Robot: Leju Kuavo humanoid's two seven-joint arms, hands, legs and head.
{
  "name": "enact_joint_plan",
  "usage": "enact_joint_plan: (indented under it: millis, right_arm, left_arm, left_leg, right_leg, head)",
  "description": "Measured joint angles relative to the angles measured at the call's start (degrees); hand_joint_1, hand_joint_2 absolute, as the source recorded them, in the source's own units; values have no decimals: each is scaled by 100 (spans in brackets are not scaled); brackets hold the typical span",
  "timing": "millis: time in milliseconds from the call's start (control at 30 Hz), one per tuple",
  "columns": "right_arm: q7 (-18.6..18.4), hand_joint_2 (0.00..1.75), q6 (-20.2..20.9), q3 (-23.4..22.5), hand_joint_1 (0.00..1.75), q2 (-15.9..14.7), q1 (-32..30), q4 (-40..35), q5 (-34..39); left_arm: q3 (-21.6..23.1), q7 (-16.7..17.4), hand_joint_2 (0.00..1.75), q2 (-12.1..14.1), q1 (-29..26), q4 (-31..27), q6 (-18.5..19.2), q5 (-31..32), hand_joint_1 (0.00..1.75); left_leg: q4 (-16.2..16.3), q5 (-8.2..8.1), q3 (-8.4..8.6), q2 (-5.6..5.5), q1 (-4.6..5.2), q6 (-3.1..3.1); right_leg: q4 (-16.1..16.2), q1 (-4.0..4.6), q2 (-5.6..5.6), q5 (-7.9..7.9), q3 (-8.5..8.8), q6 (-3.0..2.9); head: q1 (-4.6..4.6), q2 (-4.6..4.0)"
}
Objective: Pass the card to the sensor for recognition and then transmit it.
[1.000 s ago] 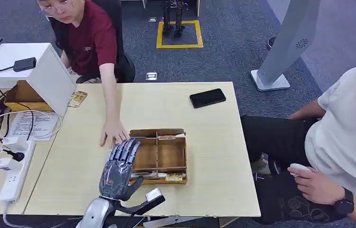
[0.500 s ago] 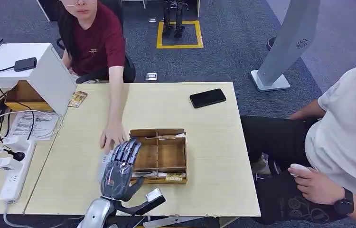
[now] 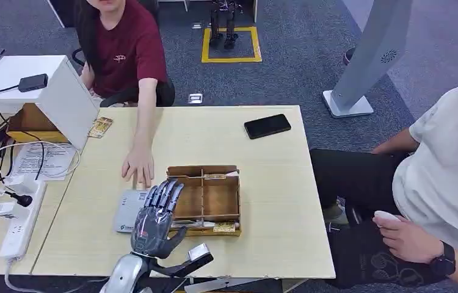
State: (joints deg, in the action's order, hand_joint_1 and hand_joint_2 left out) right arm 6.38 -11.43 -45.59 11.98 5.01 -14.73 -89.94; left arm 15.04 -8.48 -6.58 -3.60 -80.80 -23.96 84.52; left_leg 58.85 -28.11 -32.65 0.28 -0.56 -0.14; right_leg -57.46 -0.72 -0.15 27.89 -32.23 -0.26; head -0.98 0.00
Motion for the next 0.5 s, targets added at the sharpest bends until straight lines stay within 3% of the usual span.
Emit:
enact_joint_plan:
  millis: [200,267,300,500]
  right_arm:
    - [2,0,2,0,0,0,0,0,0]
    - [18,0,0,0,0,0,1,0,0]
    - [26,0,0,0,0,0,0,-2,0]
    - [68,0,-7,0,0,2,0,-2,0]
  left_arm:
    - [0,-7,175,0,19,50,7,-15,0]
    - [0,-7,175,0,19,50,31,-24,147]
    - [0,-7,175,4,14,68,61,-41,175]
    - [0,-42,175,57,-24,201,133,-120,175]
  left_leg:
    - [0,0,4,-4,0,0]
    - [0,0,6,-5,0,0]
    - [0,0,6,-6,0,0]
    - [0,0,7,-5,0,0]
  right_leg:
    - [0,0,-5,0,7,0]
    - [0,0,-6,0,9,0]
    - [0,0,-6,0,9,0]
    - [0,0,-6,0,8,0]
  head:
    - [0,0]
    - [0,0]
    - [0,0]
    - [0,0]
